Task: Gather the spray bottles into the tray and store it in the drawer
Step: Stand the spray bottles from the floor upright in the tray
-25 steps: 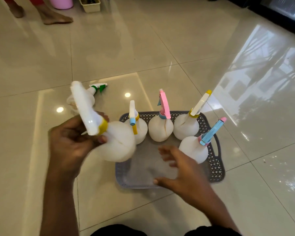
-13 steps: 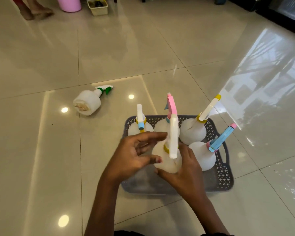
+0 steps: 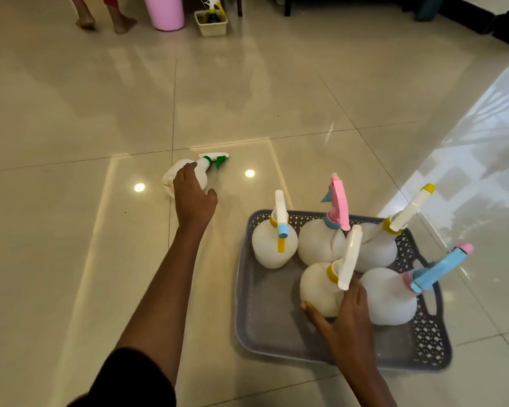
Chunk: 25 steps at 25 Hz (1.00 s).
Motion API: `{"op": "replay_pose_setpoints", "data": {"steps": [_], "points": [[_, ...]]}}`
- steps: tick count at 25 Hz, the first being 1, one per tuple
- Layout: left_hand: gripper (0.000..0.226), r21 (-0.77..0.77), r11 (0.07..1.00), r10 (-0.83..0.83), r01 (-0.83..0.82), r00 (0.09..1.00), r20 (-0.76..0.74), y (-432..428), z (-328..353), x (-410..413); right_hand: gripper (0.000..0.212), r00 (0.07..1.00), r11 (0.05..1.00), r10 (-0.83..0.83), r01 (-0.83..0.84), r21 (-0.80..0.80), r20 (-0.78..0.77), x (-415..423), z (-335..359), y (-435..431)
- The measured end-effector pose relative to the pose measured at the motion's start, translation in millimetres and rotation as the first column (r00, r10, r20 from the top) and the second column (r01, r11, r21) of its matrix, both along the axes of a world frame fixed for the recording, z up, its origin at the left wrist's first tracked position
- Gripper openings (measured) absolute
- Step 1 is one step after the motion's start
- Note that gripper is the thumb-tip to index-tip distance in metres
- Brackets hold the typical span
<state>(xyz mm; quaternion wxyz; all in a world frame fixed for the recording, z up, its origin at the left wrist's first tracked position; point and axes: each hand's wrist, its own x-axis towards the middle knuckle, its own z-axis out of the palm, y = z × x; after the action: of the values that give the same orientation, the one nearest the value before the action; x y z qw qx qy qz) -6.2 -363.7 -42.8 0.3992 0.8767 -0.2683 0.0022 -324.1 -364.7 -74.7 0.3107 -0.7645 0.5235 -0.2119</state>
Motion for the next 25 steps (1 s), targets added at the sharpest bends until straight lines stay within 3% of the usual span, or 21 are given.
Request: {"op": "replay_pose_setpoints", "data": {"steps": [2,4,8,10,14,18,21,25], "points": [[0.077,0.303,0.953,-0.007,-0.023,0.995,0.097,-10,-14,27,0.103,1.0,1.0,0.005,-0.006,-0.021,-0.023,1,-3,0],[0.089,0.49,0.87,0.006,-0.052,0.995,0.095,-17,-24,43,0.098,0.999,0.999,0.013,-0.015,-0.036,-0.049,2,-7,-4],[0.1,0.555,0.805,0.112,-0.212,0.972,0.208,-28,-27,60,0.099,0.999,0.998,0.036,-0.038,-0.04,-0.036,2,-8,-6],[0.096,0.541,0.798,0.194,-0.264,0.964,0.184,-31,-24,66,0.098,0.998,0.998,0.045,-0.046,-0.032,-0.043,2,-9,-7],[0.071,0.379,0.887,0.295,-0.266,0.955,-0.02,-24,-24,69,0.099,0.997,0.999,0.036,-0.035,0.007,-0.07,3,-8,-6],[0.076,0.282,0.938,0.228,-0.202,0.972,-0.061,3,-24,58,0.1,0.997,0.999,0.024,-0.021,0.038,-0.08,2,-2,-3],[0.091,-0.057,0.958,0.262,-0.282,0.936,-0.233,31,-13,24,0.097,0.998,0.998,0.037,-0.034,0.049,-0.055,-4,8,1],[0.087,-0.393,0.915,-0.039,-0.097,0.945,-0.326,69,8,-47,0.079,0.981,0.999,0.029,-0.032,-0.014,-0.192,-17,31,8]]}}
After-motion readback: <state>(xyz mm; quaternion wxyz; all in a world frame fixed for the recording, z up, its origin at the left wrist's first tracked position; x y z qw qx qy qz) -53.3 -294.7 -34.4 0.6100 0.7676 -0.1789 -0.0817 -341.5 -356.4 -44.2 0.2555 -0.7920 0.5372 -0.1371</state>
